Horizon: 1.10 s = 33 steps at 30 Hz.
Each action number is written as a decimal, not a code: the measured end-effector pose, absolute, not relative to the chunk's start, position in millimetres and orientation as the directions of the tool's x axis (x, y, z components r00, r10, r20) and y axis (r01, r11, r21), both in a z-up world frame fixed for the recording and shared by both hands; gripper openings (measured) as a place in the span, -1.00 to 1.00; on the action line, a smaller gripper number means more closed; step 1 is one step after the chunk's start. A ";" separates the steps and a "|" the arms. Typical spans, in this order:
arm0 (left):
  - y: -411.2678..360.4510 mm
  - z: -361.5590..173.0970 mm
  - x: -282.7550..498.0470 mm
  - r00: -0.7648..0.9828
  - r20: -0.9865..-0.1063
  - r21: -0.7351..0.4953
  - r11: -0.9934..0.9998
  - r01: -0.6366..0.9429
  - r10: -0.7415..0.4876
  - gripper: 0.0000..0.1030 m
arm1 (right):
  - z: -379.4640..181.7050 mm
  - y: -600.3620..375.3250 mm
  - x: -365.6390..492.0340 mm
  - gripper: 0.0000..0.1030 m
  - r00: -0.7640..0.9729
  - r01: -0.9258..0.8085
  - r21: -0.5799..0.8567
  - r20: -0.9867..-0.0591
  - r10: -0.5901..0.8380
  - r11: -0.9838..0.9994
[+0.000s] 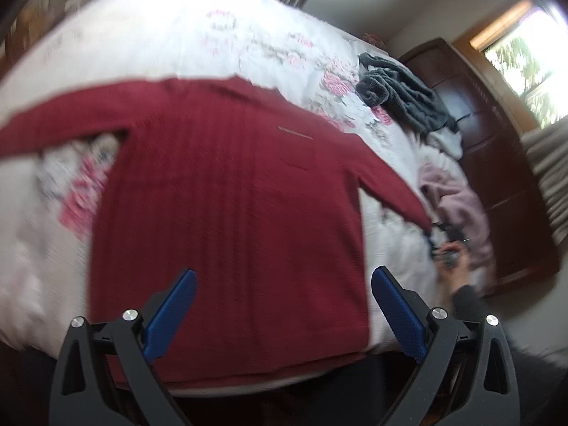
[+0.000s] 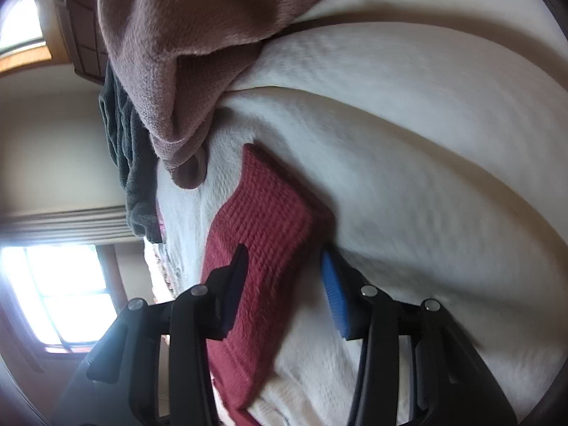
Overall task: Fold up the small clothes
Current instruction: 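Grasp the red sweater's sleeve cuff with the right gripper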
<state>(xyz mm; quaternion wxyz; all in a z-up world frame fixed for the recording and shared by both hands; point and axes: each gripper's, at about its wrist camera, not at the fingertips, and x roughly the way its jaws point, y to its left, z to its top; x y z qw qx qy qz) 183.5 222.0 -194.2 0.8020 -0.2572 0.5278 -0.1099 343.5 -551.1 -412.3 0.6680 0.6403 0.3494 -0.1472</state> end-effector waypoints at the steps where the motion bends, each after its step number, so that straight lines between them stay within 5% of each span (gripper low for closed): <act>1: 224.2 -200.3 185.4 0.408 -0.776 -0.566 0.816 -0.118 -0.480 0.92 | -413.3 -553.3 346.5 -0.17 0.714 0.641 0.755 -0.653 0.251 0.139; 4: 233.2 -213.3 187.1 0.407 -0.740 -0.639 0.749 -0.175 -0.536 0.92 | -413.5 -557.5 353.1 -0.19 0.720 0.635 0.760 -0.647 0.252 0.137; 6: 241.2 -220.9 186.1 0.411 -0.726 -0.665 0.714 -0.218 -0.551 0.92 | -411.3 -560.0 352.5 -0.33 0.711 0.640 0.754 -0.655 0.256 0.150; 8: 249.8 -226.5 183.4 0.415 -0.735 -0.662 0.700 -0.269 -0.536 0.92 | -406.0 -561.9 357.5 -0.67 0.704 0.633 0.753 -0.657 0.270 0.179; 10: 261.8 -229.7 178.7 0.424 -0.768 -0.624 0.710 -0.325 -0.480 0.92 | -394.3 -559.0 359.6 -0.71 0.692 0.636 0.738 -0.675 0.256 0.226; 22: 309.2 -217.8 163.5 0.516 -0.729 -0.653 0.683 -0.328 -0.449 0.92 | -229.4 -424.3 412.6 -0.74 0.728 0.351 0.705 -0.619 0.294 0.616; 33: 330.4 -232.4 181.6 0.478 -0.698 -0.703 0.639 -0.313 -0.534 0.92 | -186.3 -245.3 454.9 -0.74 0.660 0.092 0.709 -0.569 0.490 0.699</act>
